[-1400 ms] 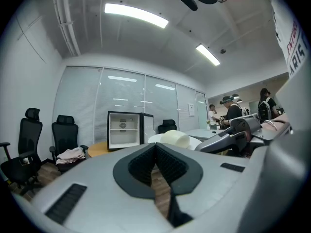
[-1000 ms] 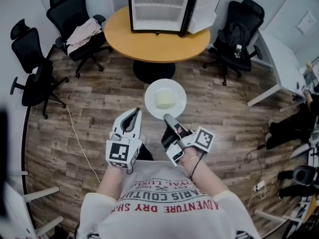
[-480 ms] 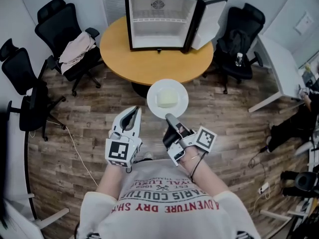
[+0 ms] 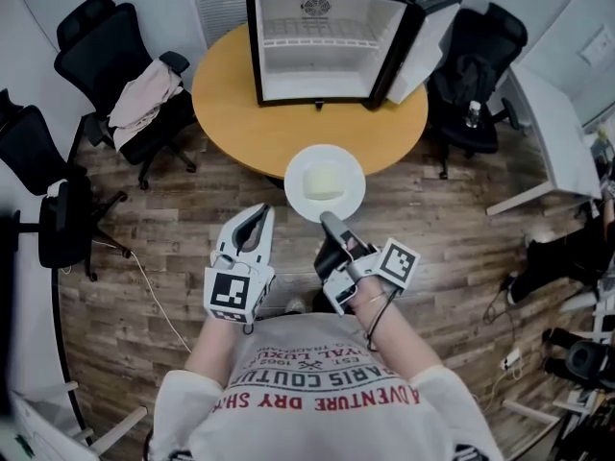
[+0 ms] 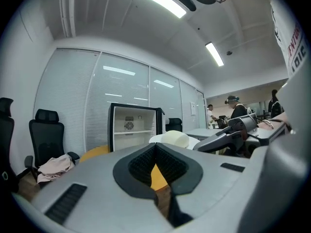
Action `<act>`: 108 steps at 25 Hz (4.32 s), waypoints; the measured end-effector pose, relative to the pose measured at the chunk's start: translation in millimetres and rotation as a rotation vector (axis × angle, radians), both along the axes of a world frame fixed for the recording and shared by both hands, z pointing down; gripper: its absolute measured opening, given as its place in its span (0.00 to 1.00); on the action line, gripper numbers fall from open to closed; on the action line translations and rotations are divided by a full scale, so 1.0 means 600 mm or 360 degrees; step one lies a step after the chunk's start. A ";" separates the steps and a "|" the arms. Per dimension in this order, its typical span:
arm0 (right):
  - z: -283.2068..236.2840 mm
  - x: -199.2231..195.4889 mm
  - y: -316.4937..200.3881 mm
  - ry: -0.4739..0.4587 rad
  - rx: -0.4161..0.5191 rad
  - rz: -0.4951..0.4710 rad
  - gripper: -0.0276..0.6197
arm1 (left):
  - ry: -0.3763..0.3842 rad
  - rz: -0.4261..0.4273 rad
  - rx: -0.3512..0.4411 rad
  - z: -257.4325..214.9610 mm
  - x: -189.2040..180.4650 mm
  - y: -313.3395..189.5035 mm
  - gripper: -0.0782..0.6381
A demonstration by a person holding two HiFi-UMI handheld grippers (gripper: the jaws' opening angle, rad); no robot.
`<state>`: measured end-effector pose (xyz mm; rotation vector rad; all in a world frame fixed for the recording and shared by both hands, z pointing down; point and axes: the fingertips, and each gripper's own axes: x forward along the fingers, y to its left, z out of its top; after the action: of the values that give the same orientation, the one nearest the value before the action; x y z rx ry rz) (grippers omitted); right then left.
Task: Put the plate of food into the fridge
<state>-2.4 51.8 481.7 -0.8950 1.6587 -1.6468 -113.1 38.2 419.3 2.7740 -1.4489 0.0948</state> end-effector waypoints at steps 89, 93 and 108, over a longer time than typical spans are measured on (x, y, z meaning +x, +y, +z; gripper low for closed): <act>0.062 0.075 -0.851 0.0275 -0.0057 -0.0013 0.36 | -0.0024 -0.0164 -0.0142 0.052 0.064 -0.745 0.15; 0.051 0.076 -0.839 0.0300 -0.0030 -0.0005 0.37 | -0.0021 -0.0166 -0.0144 0.052 0.062 -0.741 0.15; -0.002 0.096 -0.758 0.0985 0.0574 -0.0029 0.09 | -0.0022 -0.0123 -0.0128 0.049 0.087 -0.704 0.15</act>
<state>55.4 -403.1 480.2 -1.2764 2.2814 -1.0695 -60.8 -384.4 448.5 2.6563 -1.5175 0.1680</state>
